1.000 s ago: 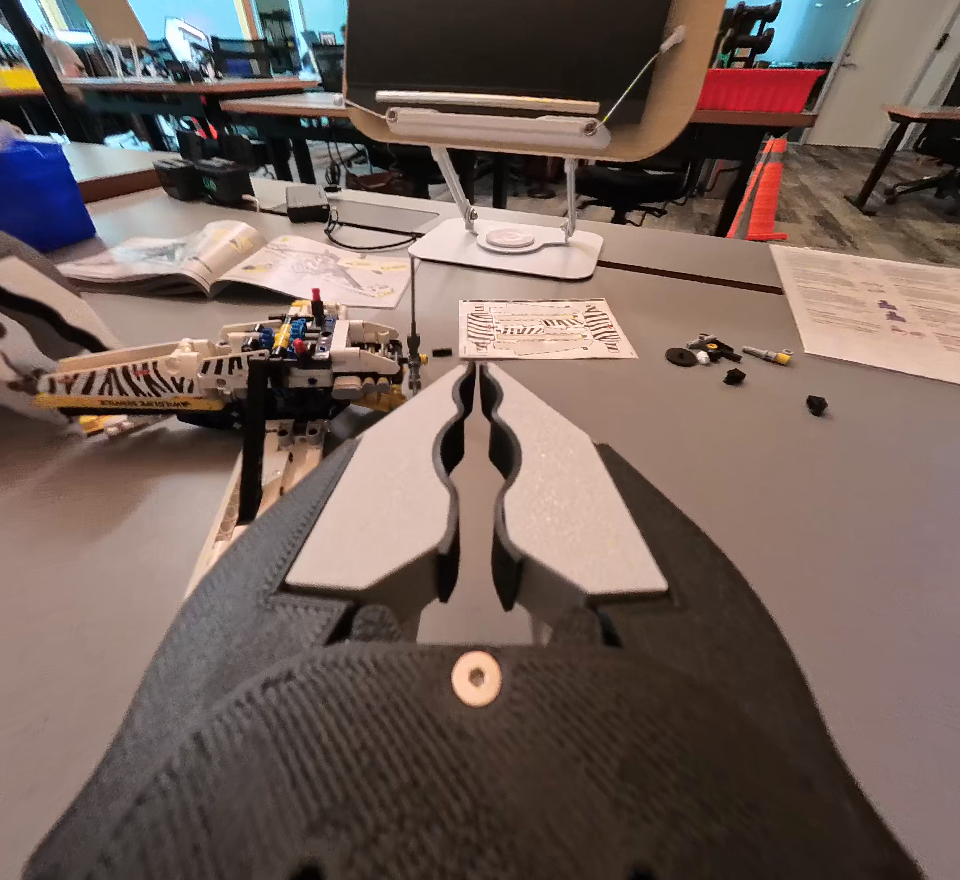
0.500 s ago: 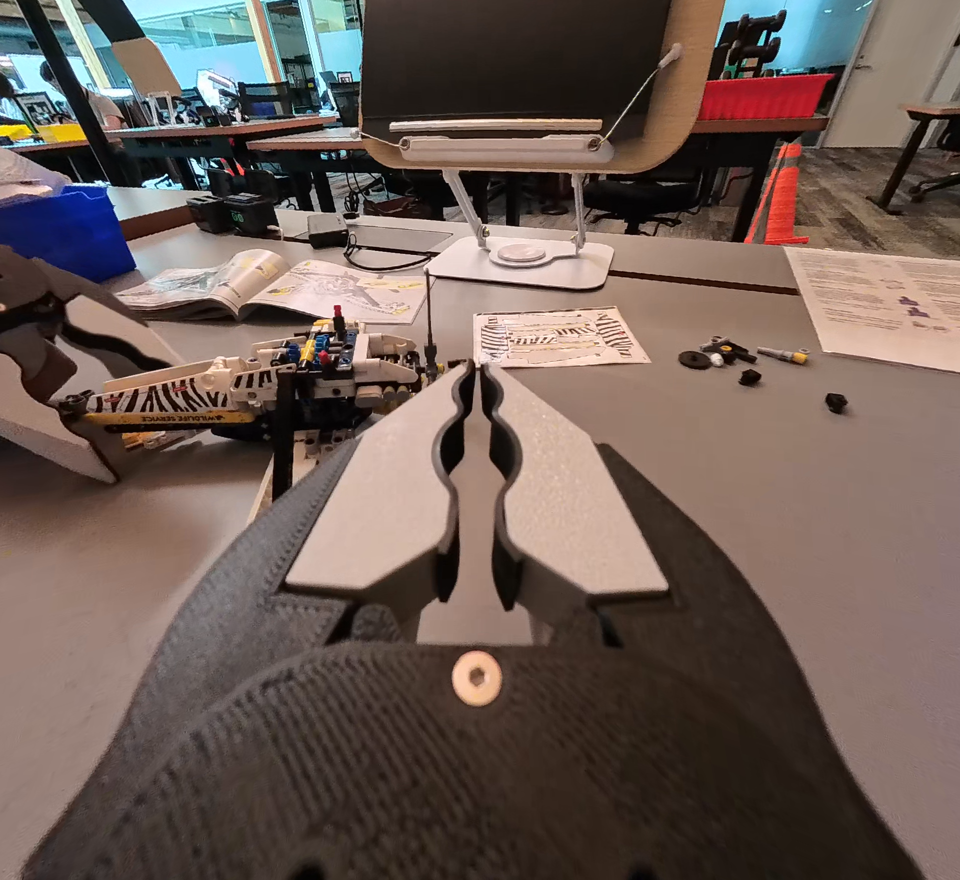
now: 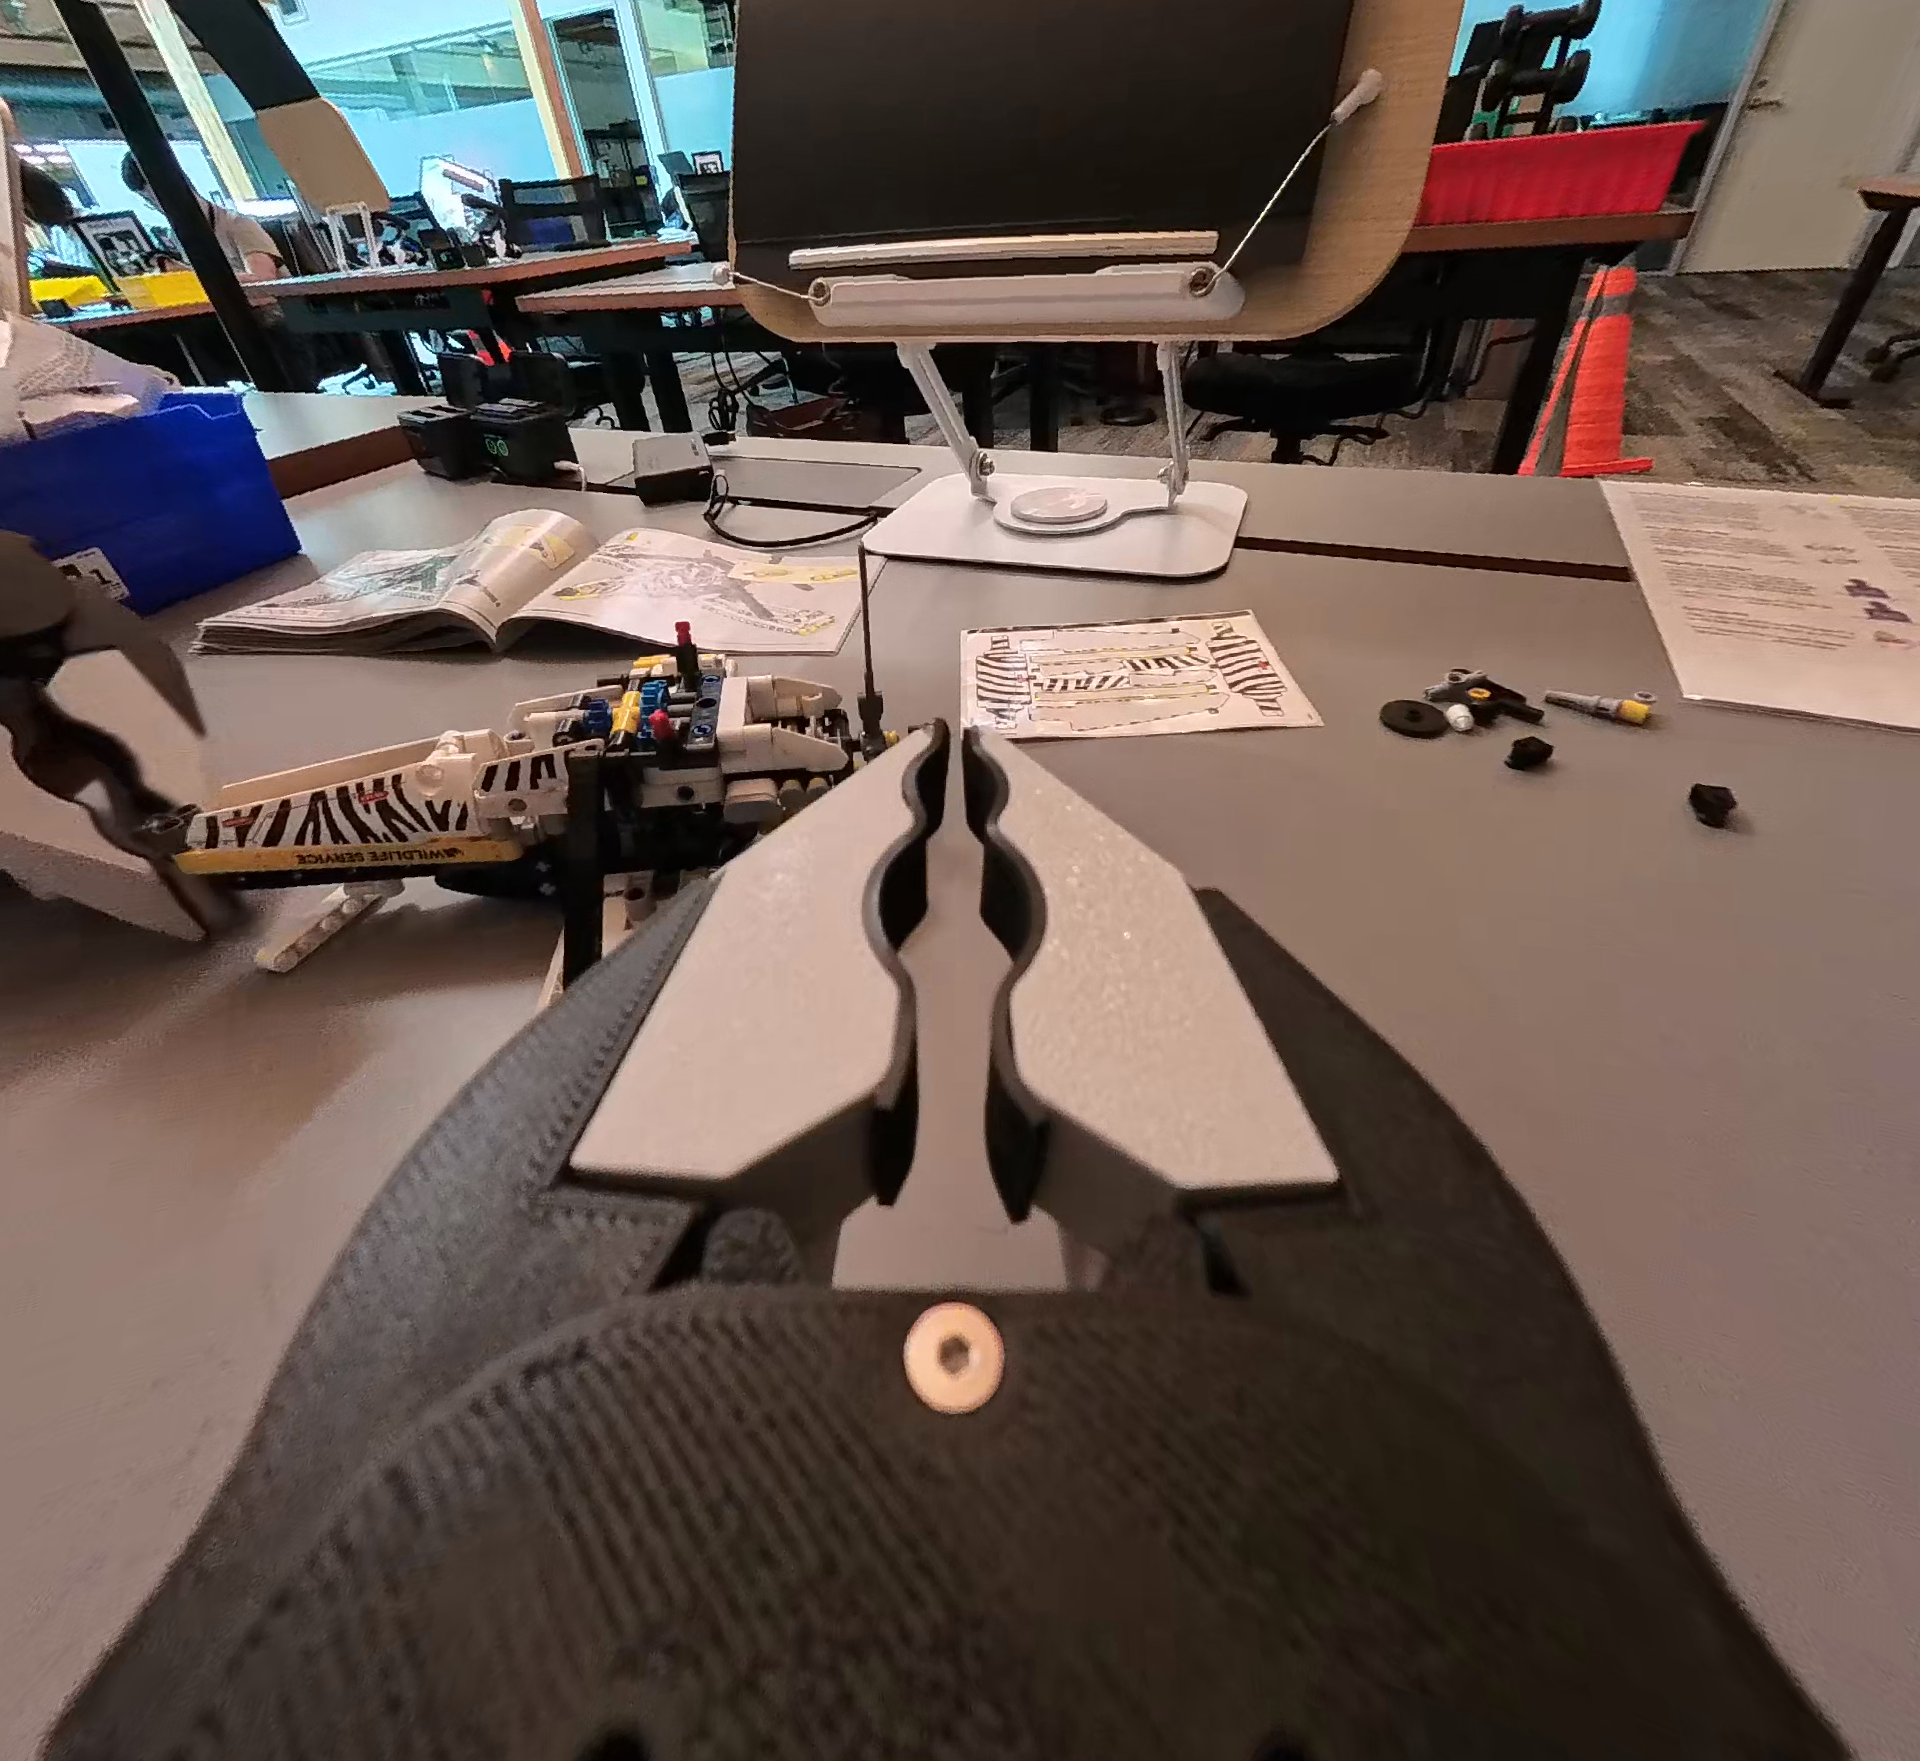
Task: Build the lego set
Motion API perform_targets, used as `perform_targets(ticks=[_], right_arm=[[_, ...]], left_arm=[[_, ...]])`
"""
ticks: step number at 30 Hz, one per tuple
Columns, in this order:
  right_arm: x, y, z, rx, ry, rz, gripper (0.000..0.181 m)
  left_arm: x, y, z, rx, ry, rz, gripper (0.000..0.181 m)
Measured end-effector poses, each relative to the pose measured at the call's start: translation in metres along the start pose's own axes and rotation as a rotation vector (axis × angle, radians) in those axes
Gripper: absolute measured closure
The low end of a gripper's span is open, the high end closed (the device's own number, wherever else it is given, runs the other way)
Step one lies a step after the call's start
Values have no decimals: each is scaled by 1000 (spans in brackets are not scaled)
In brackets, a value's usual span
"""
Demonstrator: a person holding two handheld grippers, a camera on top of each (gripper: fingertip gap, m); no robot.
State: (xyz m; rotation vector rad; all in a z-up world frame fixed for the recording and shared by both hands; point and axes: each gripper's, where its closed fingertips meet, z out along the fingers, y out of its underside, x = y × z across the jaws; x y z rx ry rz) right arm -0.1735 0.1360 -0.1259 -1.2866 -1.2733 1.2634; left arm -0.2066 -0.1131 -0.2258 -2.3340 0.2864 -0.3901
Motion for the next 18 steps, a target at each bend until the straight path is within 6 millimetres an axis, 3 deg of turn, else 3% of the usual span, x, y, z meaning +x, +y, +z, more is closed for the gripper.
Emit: perform_targets(ticks=[4,7,10,14,18], right_arm=[[0,1,1,-6,-2,-2,181],[-1,2,2,-12,1,-11,181],[-2,2,2,-16,2,-18,181],[-2,2,2,-16,0,-16,181],[-2,2,2,-10,-2,-13,181]], left_arm=[[-12,-23,-1,115,-71,-39,106],[-10,-32,11,111,-92,-39,88],[-11,-30,24,40,-137,-22,89],[-9,-28,29,3,-162,26,127],[-7,-26,25,18,-125,-33,141]])
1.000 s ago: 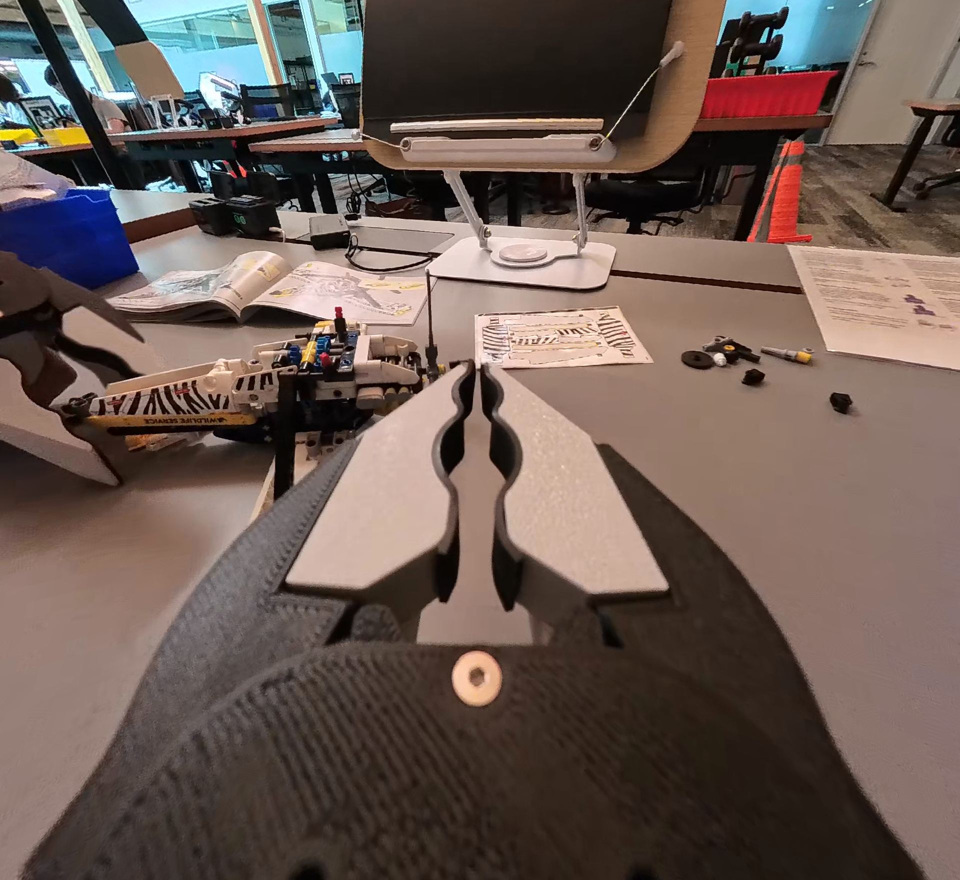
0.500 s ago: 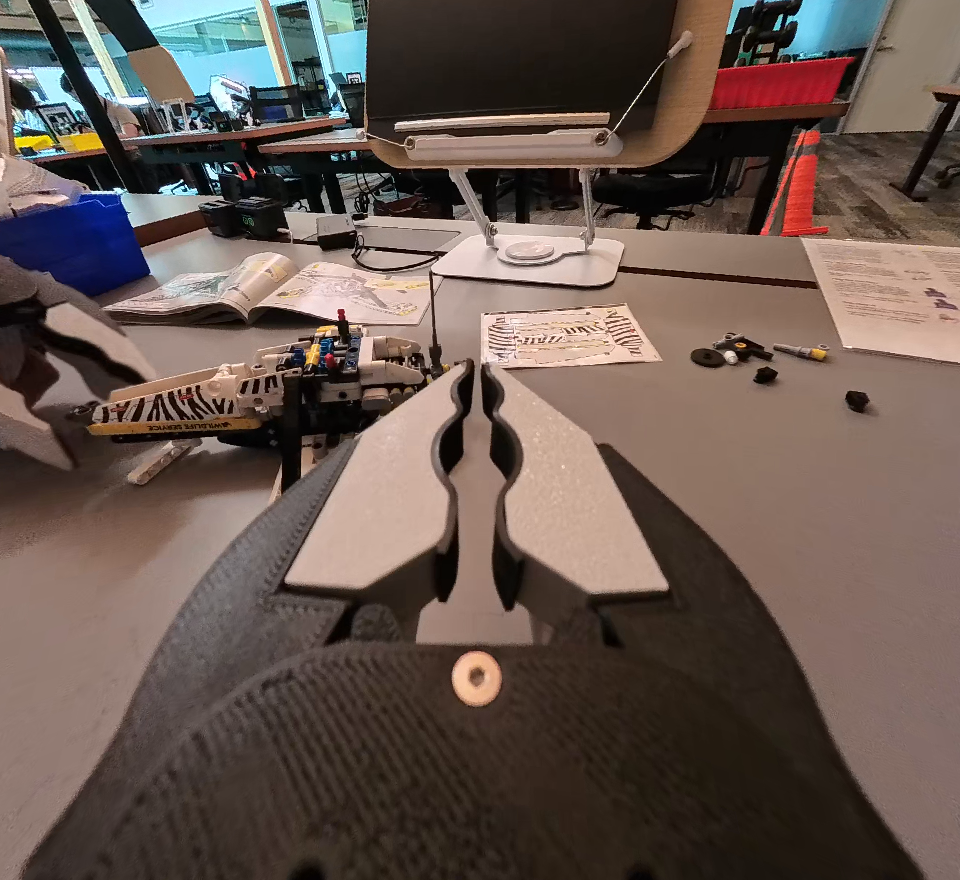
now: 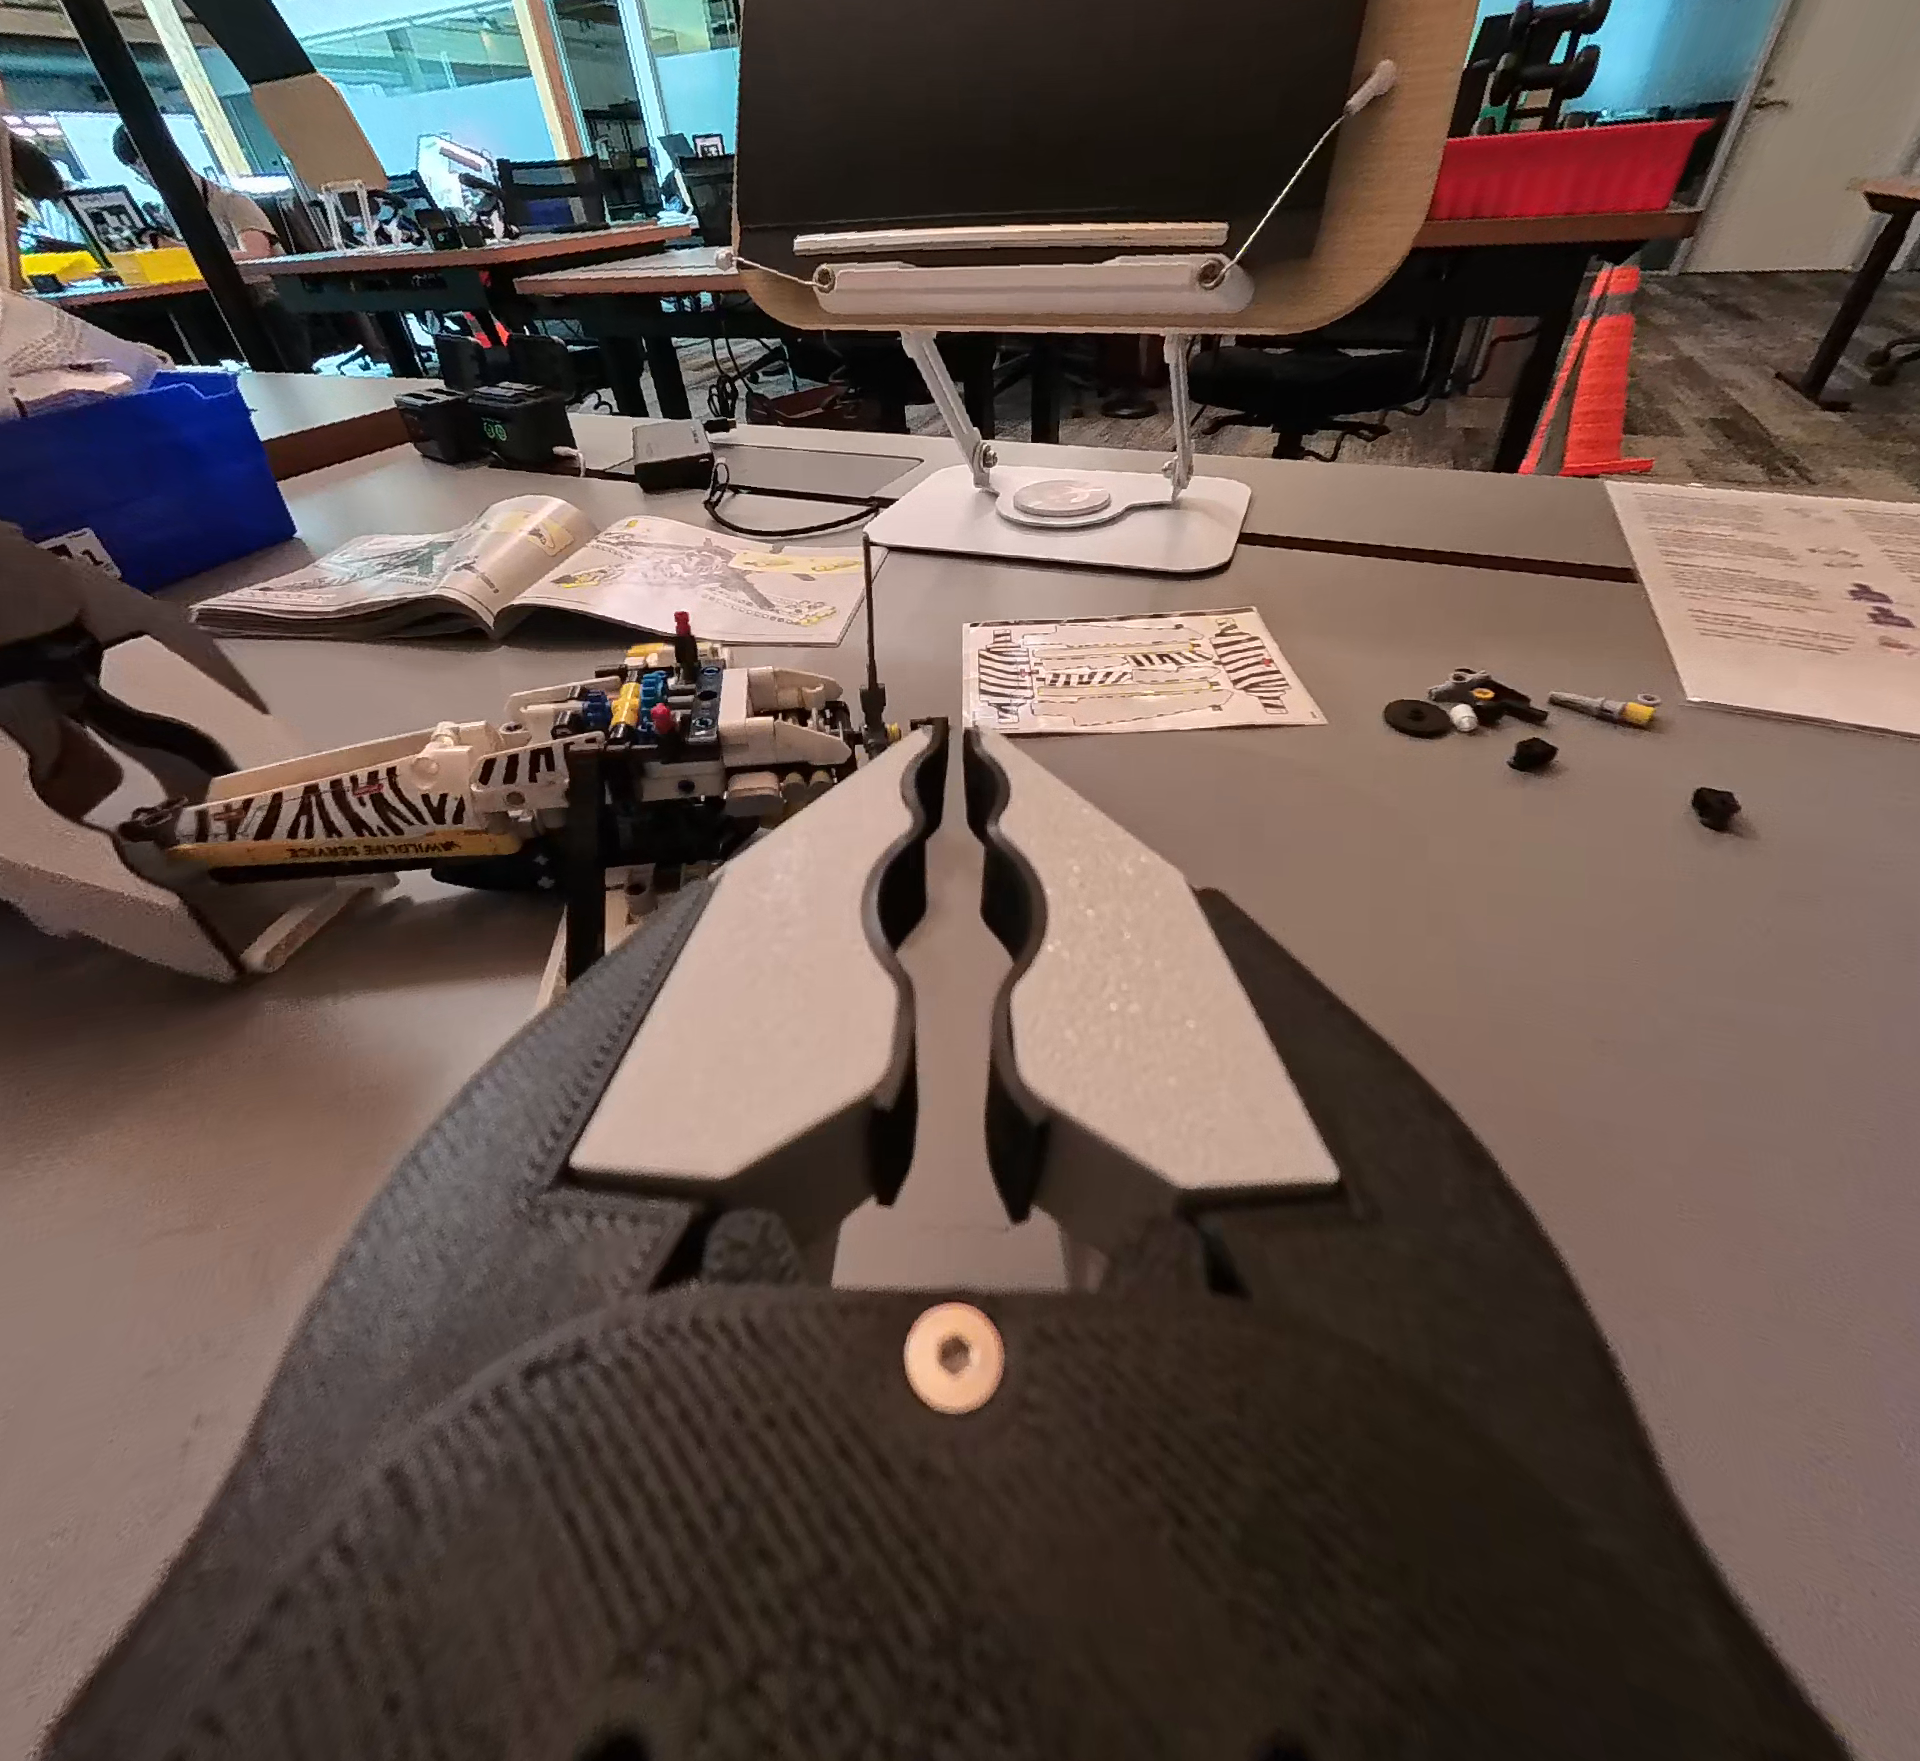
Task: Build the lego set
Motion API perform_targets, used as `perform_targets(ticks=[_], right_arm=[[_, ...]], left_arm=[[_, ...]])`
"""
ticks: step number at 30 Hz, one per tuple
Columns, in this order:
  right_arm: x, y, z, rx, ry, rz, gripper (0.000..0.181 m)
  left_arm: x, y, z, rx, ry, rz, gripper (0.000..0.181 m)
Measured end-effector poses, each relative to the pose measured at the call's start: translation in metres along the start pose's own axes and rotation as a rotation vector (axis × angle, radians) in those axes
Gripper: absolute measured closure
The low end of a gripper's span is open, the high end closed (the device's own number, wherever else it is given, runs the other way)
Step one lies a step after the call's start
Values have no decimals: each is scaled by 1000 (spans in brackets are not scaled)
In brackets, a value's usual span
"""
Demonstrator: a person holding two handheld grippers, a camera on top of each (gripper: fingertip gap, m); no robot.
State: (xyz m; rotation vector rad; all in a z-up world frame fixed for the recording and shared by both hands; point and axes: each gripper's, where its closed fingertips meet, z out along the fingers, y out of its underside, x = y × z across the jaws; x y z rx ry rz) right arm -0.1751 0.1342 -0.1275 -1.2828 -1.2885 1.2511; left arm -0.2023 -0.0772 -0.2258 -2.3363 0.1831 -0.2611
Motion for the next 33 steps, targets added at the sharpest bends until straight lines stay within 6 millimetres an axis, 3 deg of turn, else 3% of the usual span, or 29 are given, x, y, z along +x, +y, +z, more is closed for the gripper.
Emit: perform_targets(ticks=[8,16,21,25,33], right_arm=[[1,-2,-1,13,-2,10,180],[0,-1,0,5,4,-1,180],[0,3,3,-22,17,-18,180],[0,6,5,-41,29,-33,180],[0,6,5,-43,30,-45,180]], left_arm=[[6,13,-13,-17,19,-3,142],[24,34,-31,3,-4,1,142],[27,35,-33,6,-37,46,142],[28,28,-40,73,16,-2,142],[22,-5,-75,388,112,-113,143]])
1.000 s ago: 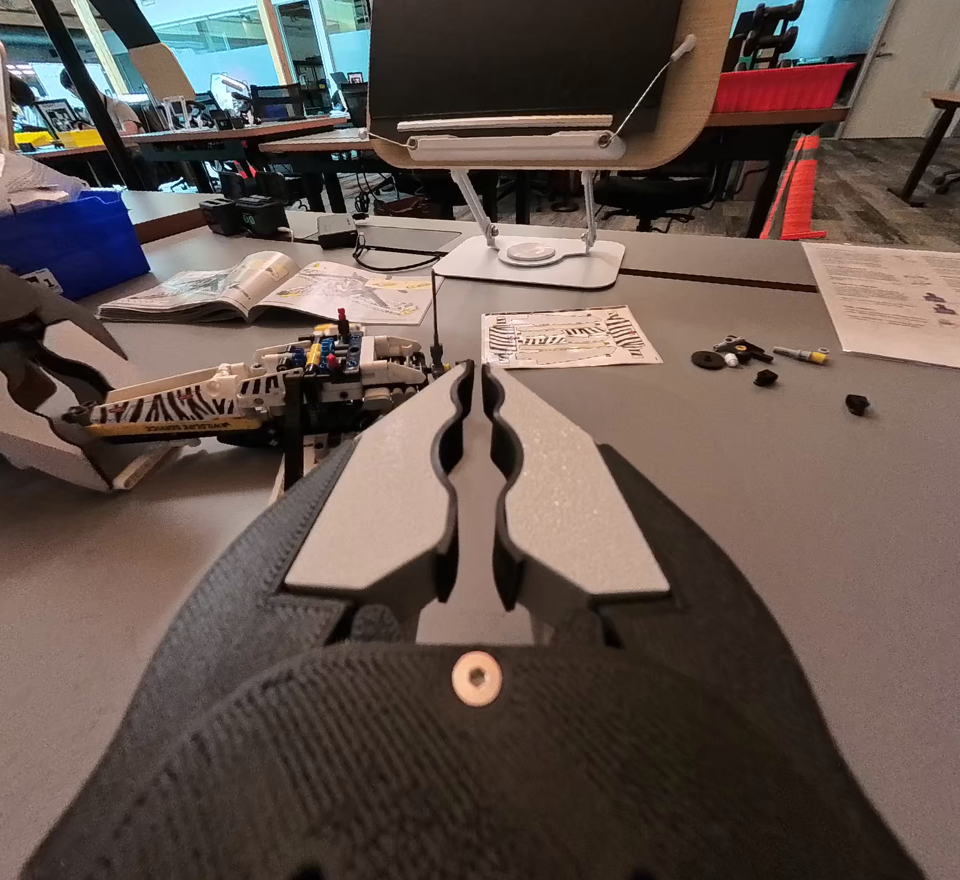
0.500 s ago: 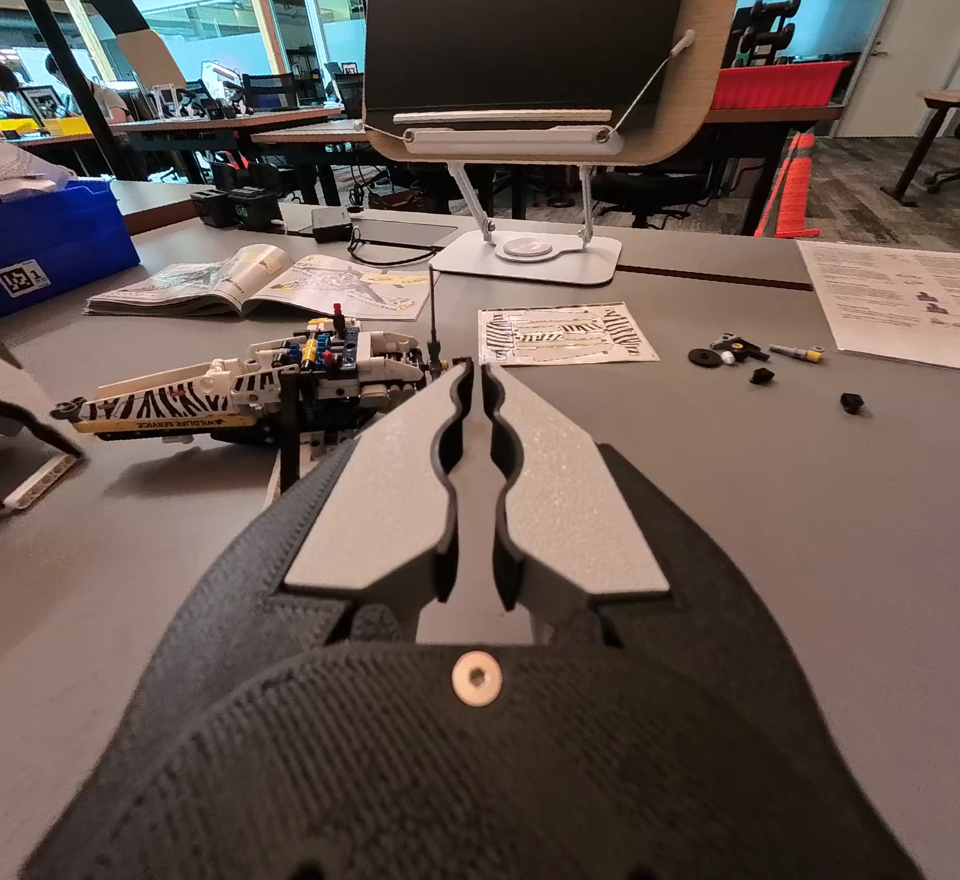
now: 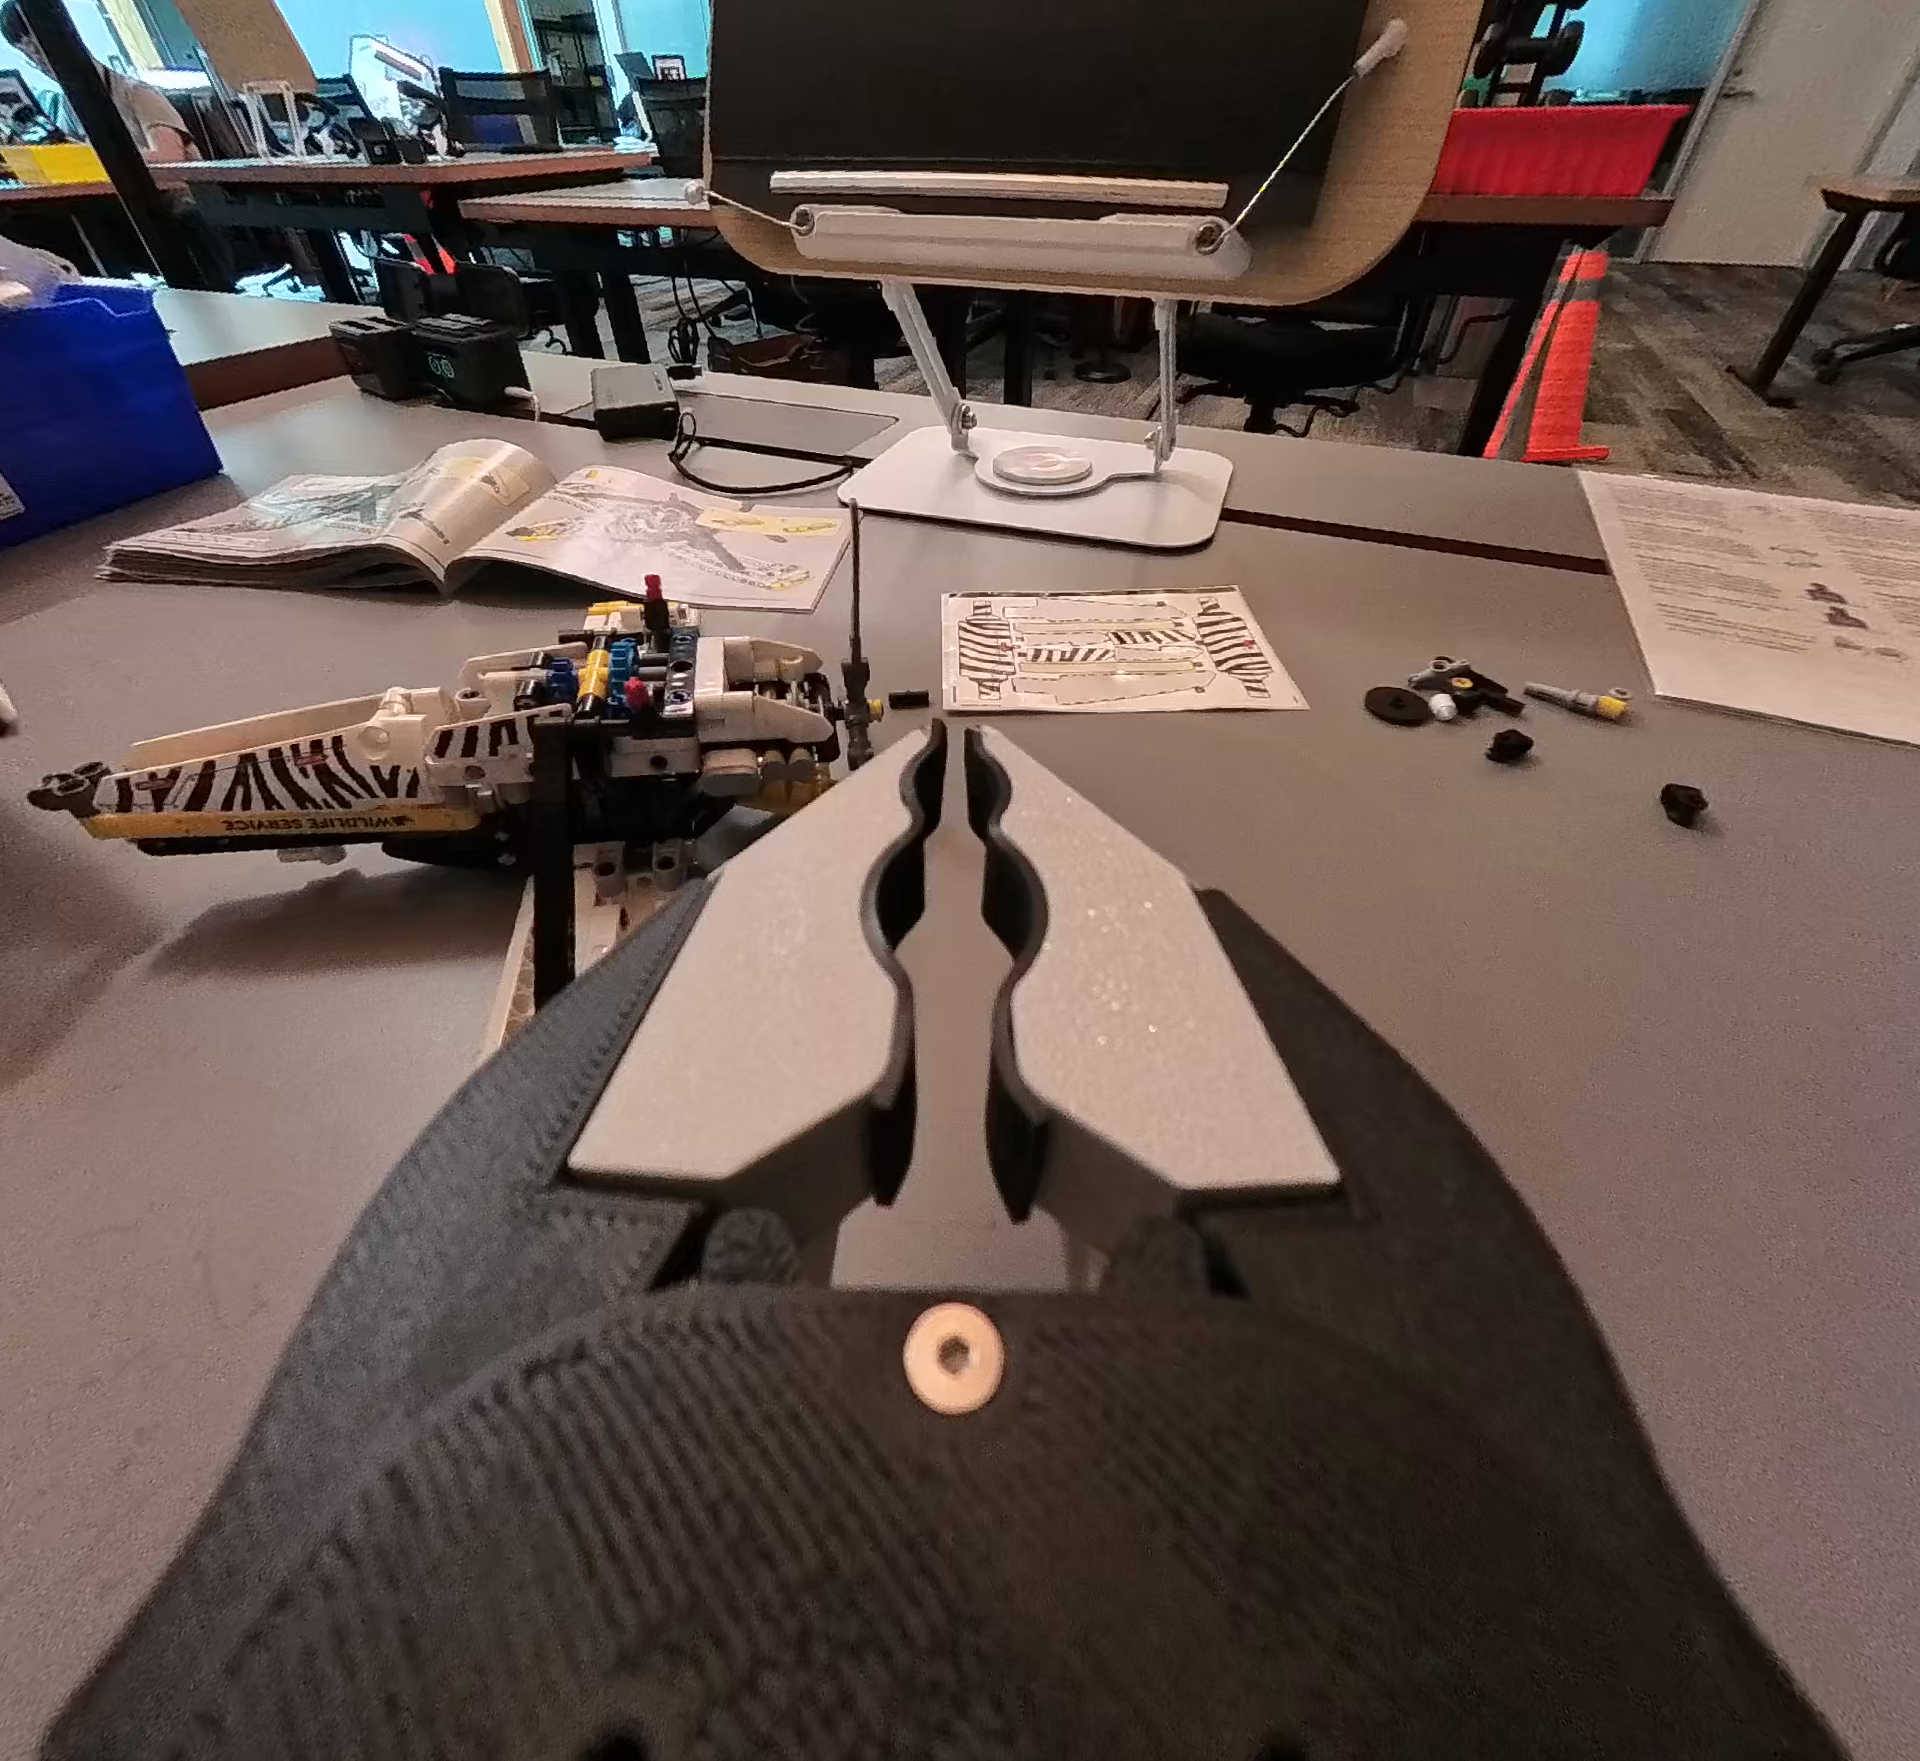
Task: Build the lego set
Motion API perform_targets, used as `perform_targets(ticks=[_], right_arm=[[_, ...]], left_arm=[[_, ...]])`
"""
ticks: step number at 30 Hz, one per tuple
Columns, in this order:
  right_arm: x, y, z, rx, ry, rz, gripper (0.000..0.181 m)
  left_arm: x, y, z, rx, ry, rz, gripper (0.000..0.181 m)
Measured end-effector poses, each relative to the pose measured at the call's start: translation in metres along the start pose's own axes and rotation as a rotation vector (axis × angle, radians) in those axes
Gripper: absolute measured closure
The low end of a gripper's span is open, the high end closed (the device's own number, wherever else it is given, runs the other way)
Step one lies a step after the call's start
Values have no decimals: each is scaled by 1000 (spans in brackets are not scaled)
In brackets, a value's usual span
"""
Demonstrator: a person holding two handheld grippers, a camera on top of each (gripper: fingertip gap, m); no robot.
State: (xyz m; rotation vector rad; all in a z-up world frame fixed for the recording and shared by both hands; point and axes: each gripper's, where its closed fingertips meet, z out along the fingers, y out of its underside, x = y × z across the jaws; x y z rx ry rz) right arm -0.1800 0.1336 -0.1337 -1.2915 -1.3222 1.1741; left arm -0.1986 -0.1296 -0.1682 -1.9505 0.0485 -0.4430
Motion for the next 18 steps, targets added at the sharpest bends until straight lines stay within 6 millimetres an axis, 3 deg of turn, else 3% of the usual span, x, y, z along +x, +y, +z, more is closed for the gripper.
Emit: perform_targets(ticks=[6,10,18], right_arm=[[-2,-2,-1,13,-4,-22,180],[-2,-2,-2,17,-4,-20,180],[-1,-5,-4,35,-7,-9,180]], left_arm=[[8,3,3,-25,34,39,143],[43,16,4,-93,237,63,144],[38,44,21,-298,153,102,144]])
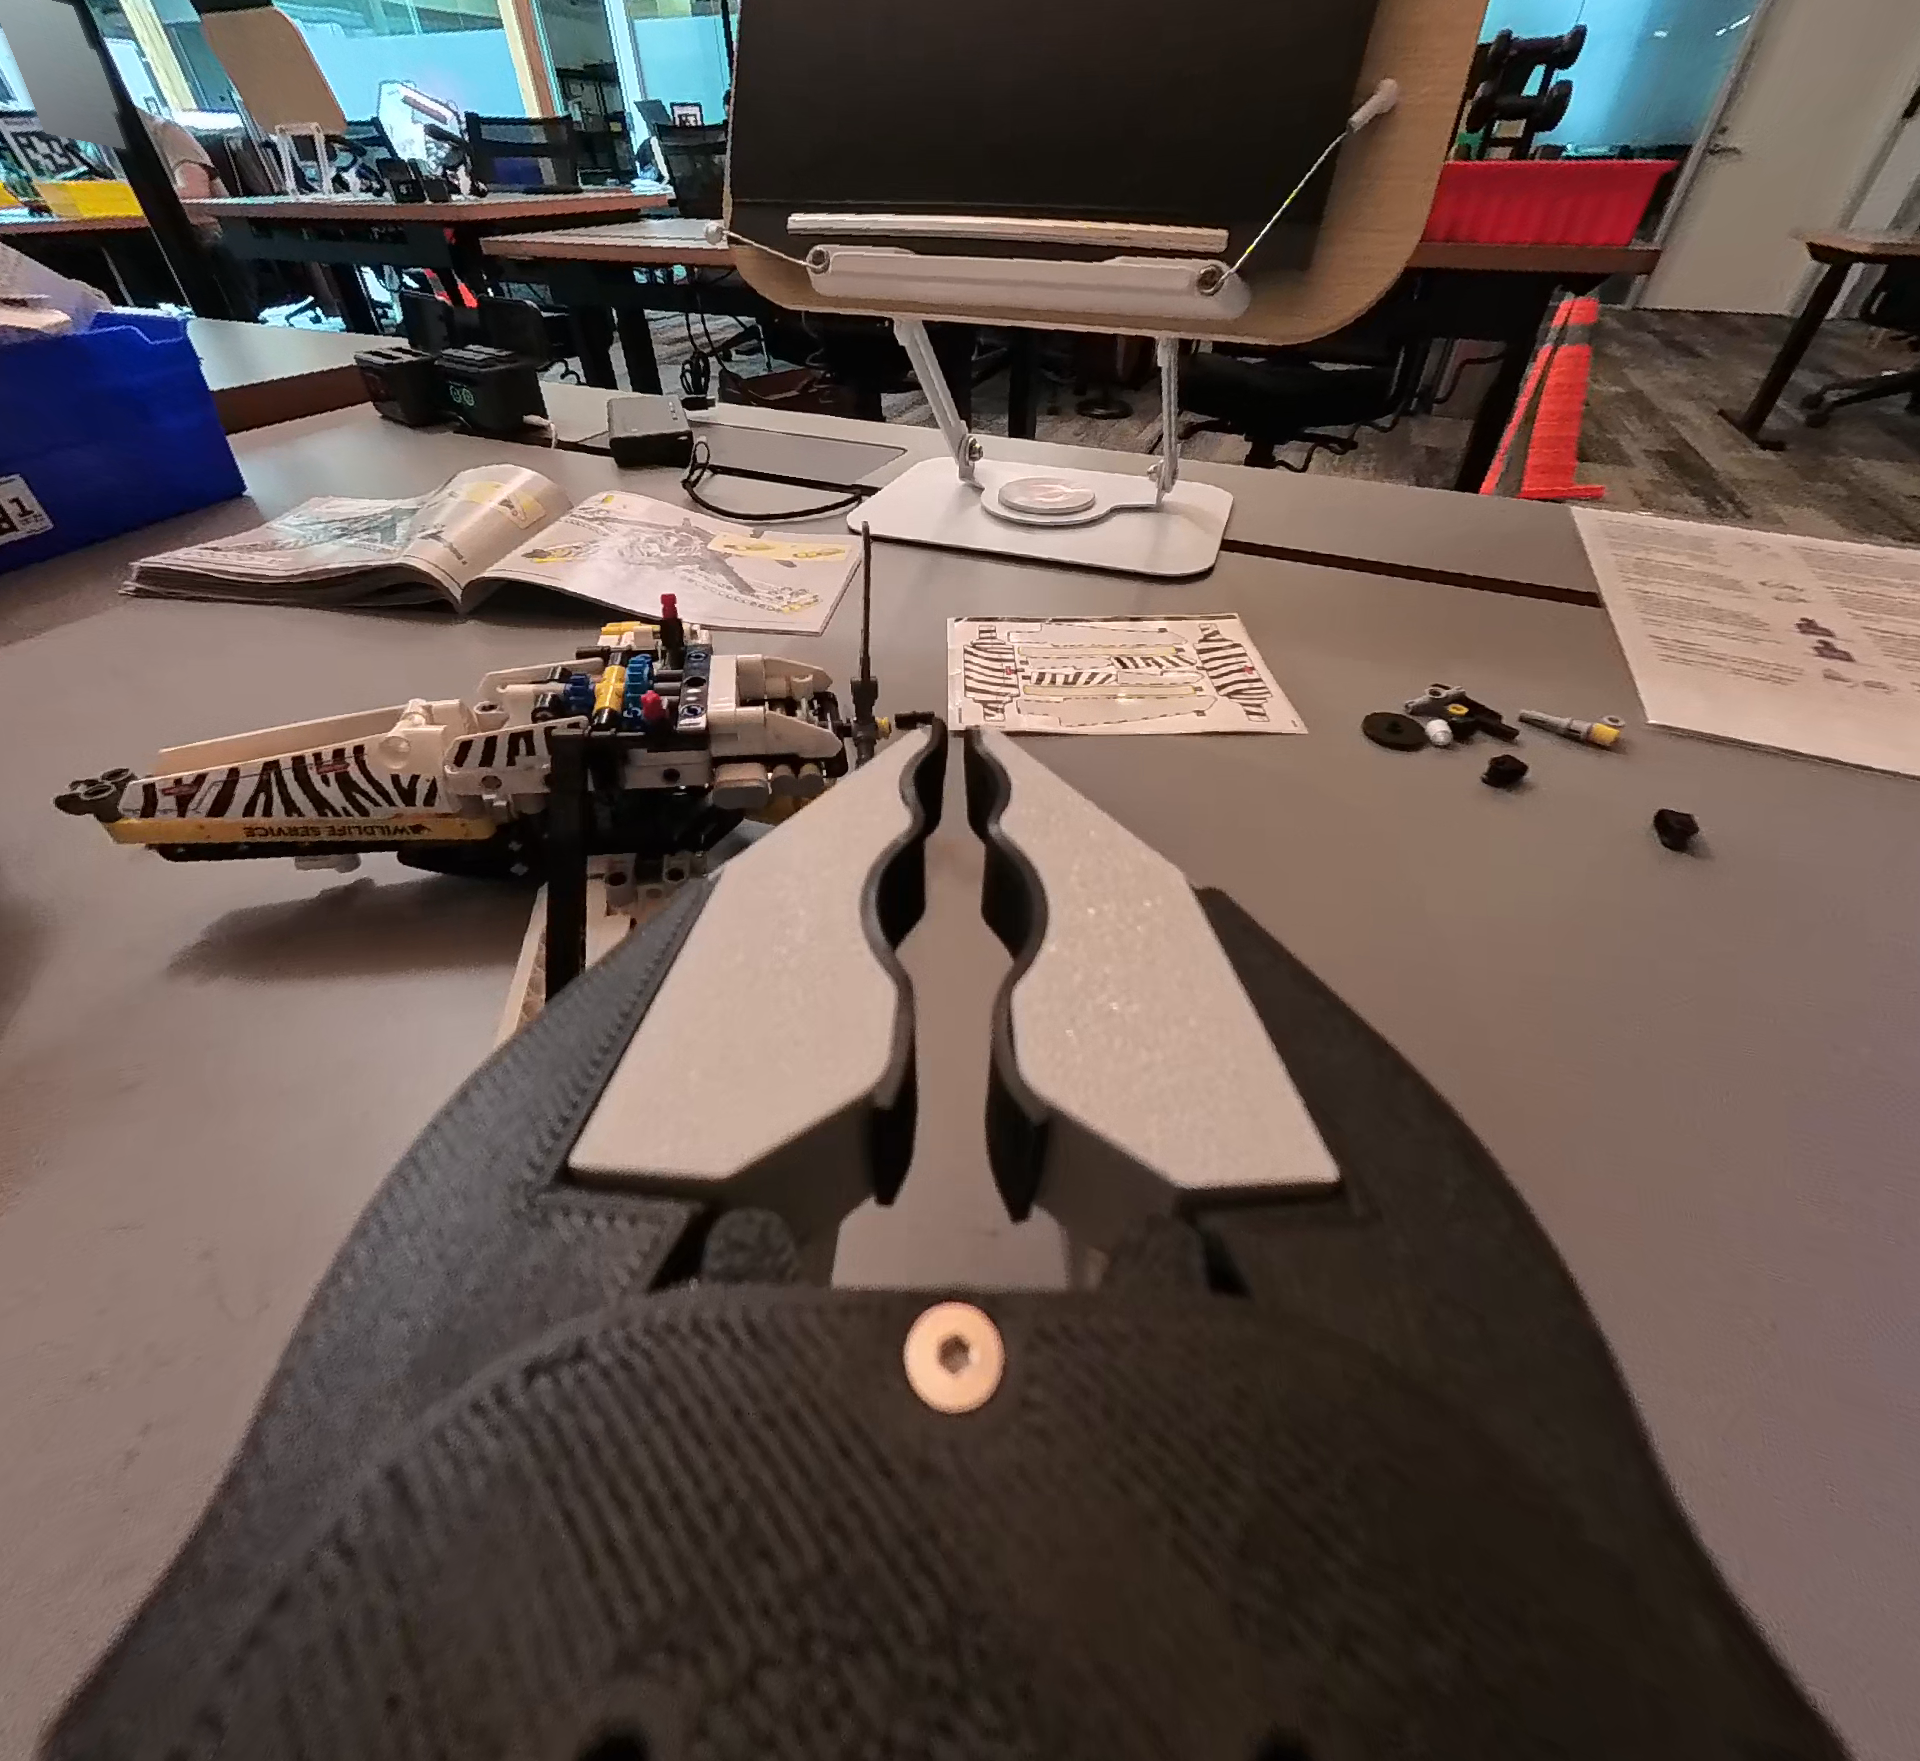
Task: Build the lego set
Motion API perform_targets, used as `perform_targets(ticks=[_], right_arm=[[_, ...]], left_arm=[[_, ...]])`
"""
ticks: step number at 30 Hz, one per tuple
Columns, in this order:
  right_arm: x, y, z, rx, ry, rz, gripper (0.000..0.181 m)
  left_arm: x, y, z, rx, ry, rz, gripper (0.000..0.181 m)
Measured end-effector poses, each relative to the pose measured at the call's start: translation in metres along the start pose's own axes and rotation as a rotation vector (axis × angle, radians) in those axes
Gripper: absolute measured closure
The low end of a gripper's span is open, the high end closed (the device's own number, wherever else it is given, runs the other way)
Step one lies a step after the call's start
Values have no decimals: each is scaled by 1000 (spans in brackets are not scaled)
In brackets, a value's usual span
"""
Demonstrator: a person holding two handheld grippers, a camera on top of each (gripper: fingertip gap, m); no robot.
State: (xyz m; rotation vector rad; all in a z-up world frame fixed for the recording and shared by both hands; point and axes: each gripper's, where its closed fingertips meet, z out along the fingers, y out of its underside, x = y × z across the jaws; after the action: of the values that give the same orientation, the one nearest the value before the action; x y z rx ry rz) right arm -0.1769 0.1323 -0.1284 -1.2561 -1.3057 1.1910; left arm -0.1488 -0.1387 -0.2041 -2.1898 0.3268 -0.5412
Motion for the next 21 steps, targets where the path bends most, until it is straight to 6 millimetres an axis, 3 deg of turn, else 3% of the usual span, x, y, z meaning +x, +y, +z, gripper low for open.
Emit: perform_targets(ticks=[9,14,18,21], right_arm=[[0,1,1,-7,2,-7,180],[0,1,1,-9,5,-4,180],[1,0,1,-1,8,2,180],[2,-1,0,4,8,9,180]], left_arm=[[-1,-5,-5,45,15,-26,144],[-5,-16,-18,153,24,-59,146],[-24,-21,-36,234,-94,-47,150],[-24,-17,-41,230,-175,-8,147]])
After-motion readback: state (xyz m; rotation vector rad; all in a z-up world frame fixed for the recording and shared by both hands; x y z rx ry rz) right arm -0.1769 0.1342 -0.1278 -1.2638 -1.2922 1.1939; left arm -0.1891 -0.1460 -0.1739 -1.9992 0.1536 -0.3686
